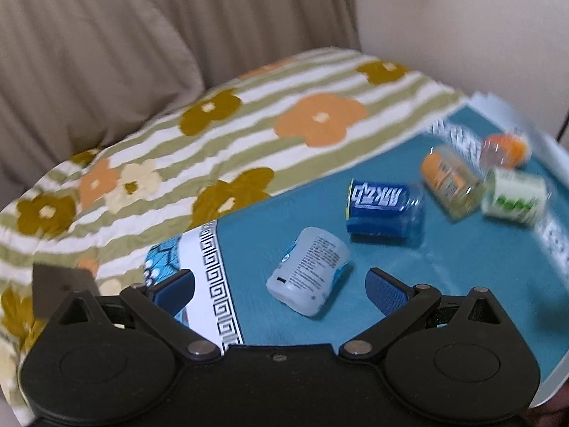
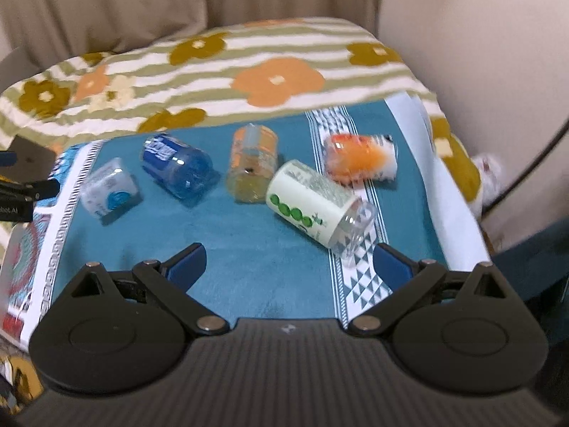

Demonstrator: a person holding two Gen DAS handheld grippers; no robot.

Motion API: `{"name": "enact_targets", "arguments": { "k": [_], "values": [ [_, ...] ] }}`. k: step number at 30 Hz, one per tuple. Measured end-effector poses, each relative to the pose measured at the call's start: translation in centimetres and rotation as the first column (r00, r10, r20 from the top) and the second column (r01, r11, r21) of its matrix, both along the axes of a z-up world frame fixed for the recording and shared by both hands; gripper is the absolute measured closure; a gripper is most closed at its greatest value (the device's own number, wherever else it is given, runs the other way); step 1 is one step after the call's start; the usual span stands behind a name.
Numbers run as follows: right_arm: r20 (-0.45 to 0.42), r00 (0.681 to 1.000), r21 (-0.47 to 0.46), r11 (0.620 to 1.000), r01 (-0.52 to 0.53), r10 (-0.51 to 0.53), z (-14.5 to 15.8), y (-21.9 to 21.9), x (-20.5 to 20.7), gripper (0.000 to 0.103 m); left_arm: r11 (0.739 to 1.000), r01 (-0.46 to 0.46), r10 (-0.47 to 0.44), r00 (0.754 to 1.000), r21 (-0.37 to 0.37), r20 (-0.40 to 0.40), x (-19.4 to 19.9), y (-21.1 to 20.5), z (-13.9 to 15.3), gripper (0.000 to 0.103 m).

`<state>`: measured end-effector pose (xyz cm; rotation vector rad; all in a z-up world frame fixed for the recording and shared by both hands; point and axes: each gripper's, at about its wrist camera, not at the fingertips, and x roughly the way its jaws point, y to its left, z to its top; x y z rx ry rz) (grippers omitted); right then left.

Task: Flip cup upright
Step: 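Move the left gripper to the white blue-labelled cup and close on it, then pull the lying white cup along the cloth with the left gripper, then open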

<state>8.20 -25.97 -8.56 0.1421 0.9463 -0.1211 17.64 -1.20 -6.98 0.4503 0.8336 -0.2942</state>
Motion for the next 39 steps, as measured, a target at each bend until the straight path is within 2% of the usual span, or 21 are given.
{"name": "enact_targets", "arguments": {
  "k": [4,8,15,18,20,21,30,39],
  "values": [
    [-0.041,0.998,0.008,0.998,0.057,-0.056,-1.4,0.5,1.5,0.0,0.995,0.1,-0.098,0.993,0.029,-0.071,3.0,-0.2,-2.7,0.0],
    [-0.071,0.992,0.009,0.995,0.101,-0.1,-2.4,1.1,2.6,0.0,0.979,0.197,-0.188,0.973,0.051,-0.132,5.0,-0.3,-5.0,0.002],
    [-0.117,0.984,0.014,0.991,0.137,-0.134,-4.1,2.2,4.1,0.0,0.96,0.275,-0.258,0.939,0.045,-0.225,6.9,-0.3,-7.8,0.01],
    [-0.128,0.982,0.018,0.99,0.141,-0.138,-4.6,2.7,4.6,0.0,0.954,0.297,-0.277,0.929,0.044,-0.246,7.5,-0.3,-8.5,0.018],
    [-0.131,0.982,0.018,0.99,0.142,-0.138,-4.8,2.9,4.9,0.0,0.953,0.301,-0.282,0.923,0.035,-0.26,7.7,-0.3,-8.8,0.033],
    [-0.132,0.981,0.018,0.99,0.143,-0.139,-4.8,3.0,5.0,0.0,0.953,0.301,-0.283,0.922,0.028,-0.264,7.9,-0.2,-8.9,0.033],
    [-0.121,0.983,0.021,0.99,0.142,-0.138,-4.4,2.8,5.2,0.0,0.955,0.298,-0.287,0.929,0.014,-0.233,7.2,-0.3,-8.2,0.034],
    [-0.085,0.991,0.024,0.994,0.103,-0.1,-3.0,2.0,4.2,0.0,0.974,0.225,-0.221,0.953,-0.001,-0.207,4.5,-1.0,-5.9,0.034]
  ]
}}
